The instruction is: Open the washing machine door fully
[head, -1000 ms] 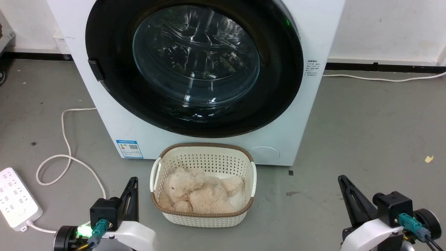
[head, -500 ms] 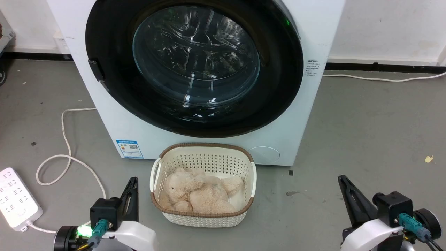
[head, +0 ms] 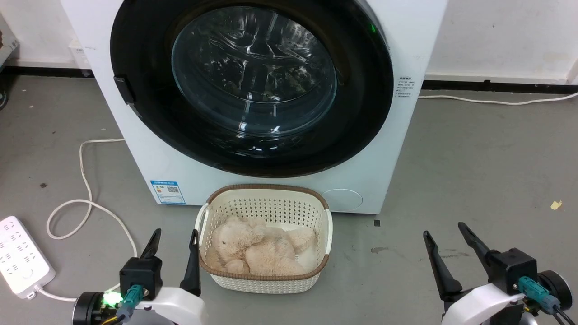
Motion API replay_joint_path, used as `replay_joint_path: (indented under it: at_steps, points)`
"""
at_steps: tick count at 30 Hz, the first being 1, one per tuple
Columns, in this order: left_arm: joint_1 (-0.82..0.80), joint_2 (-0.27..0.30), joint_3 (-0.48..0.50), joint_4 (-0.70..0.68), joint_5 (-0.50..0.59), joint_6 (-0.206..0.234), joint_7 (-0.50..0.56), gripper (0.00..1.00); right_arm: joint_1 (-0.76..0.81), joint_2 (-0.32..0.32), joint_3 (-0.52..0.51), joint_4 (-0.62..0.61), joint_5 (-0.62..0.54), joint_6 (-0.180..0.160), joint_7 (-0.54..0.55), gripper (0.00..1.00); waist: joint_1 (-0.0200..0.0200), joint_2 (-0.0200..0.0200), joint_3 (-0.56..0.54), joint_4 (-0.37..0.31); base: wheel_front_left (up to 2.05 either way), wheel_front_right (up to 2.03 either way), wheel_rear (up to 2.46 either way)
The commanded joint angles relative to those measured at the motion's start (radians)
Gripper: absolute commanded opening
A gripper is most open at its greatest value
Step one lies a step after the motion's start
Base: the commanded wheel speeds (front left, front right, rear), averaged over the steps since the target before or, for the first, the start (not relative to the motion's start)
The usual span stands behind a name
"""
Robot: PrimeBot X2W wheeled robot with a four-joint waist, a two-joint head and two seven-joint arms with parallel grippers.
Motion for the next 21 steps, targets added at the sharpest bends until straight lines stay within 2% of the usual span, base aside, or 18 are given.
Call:
replay_joint_path:
  at_steps: [1, 11, 21]
  points:
    - [-0.002, 0.000, -0.004, -0.001, 0.000, 0.007, -0.010, 1.00, -0.001, 0.000, -0.002, -0.001, 0.008, 0.000, -0.010, 1.00, 0.0000, 0.0000, 0.002, 0.000, 0.00, 0.00, 0.00]
    - [-0.015, 0.000, -0.023, -0.010, 0.002, 0.019, -0.031, 1.00, -0.018, -0.003, -0.007, -0.008, 0.008, 0.000, -0.031, 1.00, 0.0000, 0.0000, 0.034, 0.008, 0.00, 0.00, 0.00]
    - [-0.039, 0.000, -0.043, -0.023, 0.002, 0.034, -0.052, 1.00, -0.084, -0.045, -0.009, -0.022, 0.038, 0.000, -0.036, 1.00, 0.0000, 0.0000, 0.088, 0.021, 0.00, 0.00, 0.00]
